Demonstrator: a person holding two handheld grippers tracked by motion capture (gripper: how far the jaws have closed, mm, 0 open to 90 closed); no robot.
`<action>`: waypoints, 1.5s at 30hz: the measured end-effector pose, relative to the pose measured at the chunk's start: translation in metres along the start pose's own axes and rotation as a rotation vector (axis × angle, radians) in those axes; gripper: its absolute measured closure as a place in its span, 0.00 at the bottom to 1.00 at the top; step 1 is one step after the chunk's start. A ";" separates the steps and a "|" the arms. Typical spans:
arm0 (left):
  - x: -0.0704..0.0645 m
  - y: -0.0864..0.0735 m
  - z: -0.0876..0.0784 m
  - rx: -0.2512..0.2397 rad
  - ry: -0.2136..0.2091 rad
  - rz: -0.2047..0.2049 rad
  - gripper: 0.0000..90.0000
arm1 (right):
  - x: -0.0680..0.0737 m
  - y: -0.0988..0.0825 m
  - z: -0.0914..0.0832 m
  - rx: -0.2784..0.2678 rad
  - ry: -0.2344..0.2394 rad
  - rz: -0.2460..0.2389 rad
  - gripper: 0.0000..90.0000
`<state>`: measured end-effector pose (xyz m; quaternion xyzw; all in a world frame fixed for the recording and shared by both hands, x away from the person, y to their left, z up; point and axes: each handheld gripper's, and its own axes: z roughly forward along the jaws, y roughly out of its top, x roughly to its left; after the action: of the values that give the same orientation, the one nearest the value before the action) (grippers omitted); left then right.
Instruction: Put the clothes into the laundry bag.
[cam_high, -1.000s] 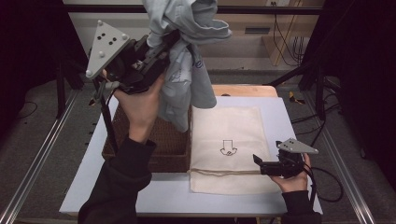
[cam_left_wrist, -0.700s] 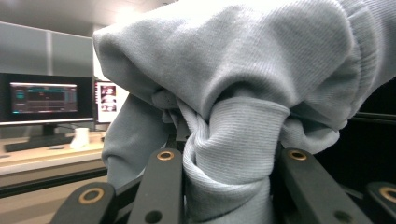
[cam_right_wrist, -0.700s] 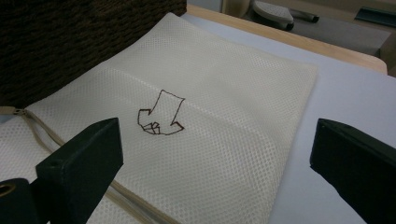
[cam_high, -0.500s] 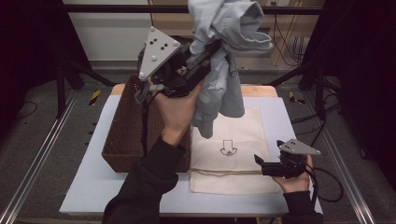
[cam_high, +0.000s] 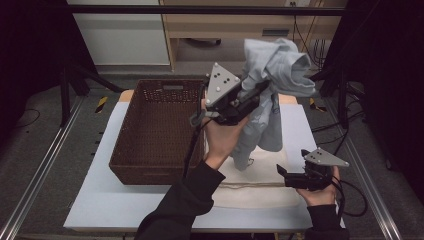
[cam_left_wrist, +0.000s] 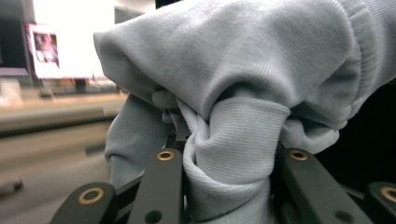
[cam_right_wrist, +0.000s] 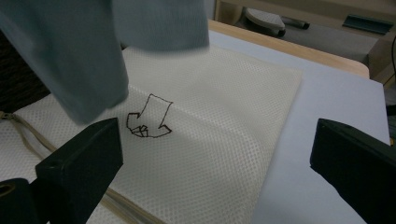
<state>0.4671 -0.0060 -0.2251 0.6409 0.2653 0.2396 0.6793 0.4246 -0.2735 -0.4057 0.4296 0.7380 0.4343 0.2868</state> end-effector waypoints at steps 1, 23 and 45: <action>0.000 0.000 0.000 0.000 0.000 0.000 0.78 | -0.001 0.000 0.000 0.003 -0.003 0.000 0.03; 0.021 -0.176 0.038 0.459 0.110 -0.032 0.75 | -0.012 -0.002 -0.006 -0.006 -0.010 0.037 0.05; 0.027 -0.165 0.001 0.611 0.178 -0.013 0.36 | -0.007 -0.002 -0.001 -0.002 0.018 0.028 0.06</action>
<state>0.4854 0.0010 -0.3917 0.7900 0.3877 0.1996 0.4310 0.4259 -0.2812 -0.4069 0.4356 0.7340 0.4429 0.2746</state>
